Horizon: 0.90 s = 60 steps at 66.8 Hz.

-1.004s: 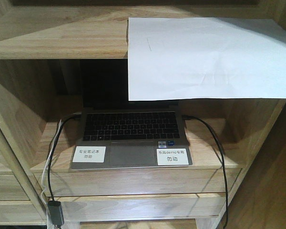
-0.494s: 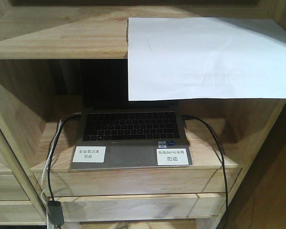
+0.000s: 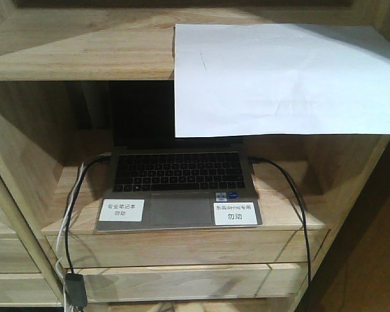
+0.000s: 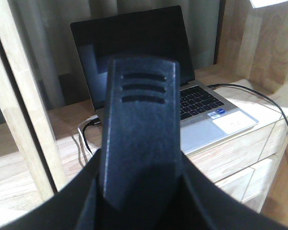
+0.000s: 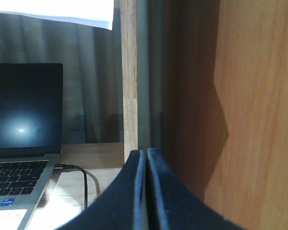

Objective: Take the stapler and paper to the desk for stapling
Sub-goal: 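Lift the stapler off the shelf and pull the left arm back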

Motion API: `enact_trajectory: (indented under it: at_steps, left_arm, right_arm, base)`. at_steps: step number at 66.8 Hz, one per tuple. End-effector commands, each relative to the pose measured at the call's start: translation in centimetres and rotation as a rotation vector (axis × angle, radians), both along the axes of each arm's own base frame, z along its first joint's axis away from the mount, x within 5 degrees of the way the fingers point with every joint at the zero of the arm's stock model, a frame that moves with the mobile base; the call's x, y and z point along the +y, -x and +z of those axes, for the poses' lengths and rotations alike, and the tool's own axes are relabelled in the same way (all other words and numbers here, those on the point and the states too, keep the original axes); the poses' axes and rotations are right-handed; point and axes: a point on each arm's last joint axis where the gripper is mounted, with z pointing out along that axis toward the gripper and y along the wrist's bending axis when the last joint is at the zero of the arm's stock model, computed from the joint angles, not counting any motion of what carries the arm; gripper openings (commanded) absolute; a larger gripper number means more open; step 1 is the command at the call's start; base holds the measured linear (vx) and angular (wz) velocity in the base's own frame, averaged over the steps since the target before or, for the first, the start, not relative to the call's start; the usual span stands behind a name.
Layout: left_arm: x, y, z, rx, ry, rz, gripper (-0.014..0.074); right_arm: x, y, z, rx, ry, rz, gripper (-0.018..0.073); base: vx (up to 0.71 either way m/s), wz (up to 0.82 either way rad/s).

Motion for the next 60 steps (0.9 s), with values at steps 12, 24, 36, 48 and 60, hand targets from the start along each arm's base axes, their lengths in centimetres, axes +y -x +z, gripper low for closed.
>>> enact_trajectory:
  at_steps: [12,24,36,48,60]
  left_arm:
    - [-0.02,-0.1,1.99,-0.124,0.066,0.005,-0.0007]
    - [-0.02,-0.1,1.99,-0.124,0.066,0.005,-0.0007]
    - [-0.02,-0.1,1.99,-0.123,0.065,0.005,-0.0007]
    - [-0.02,-0.1,1.99,-0.123,0.065,0.005,-0.0007]
    - [-0.02,-0.1,1.99,-0.123,0.065,0.005,-0.0007]
  right_arm:
    - [0.04,0.17,0.68,-0.086,0.018,0.0,-0.0009]
    - [0.04,0.17,0.72,-0.091,0.017,0.0,-0.0009]
    - [0.06,0.19,0.82,-0.131,-0.392,0.044,-0.0009]
    - [0.12,0.18,0.8,-0.151,-0.805,0.092,-0.0009]
    - [0.16,0.19,0.85,-0.166,-1.0,0.119,0.0015]
  base:
    - [0.0,0.0]
    - [0.0,0.0]
    - [0.0,0.0]
    - [0.0,0.0]
    - [0.0,0.0]
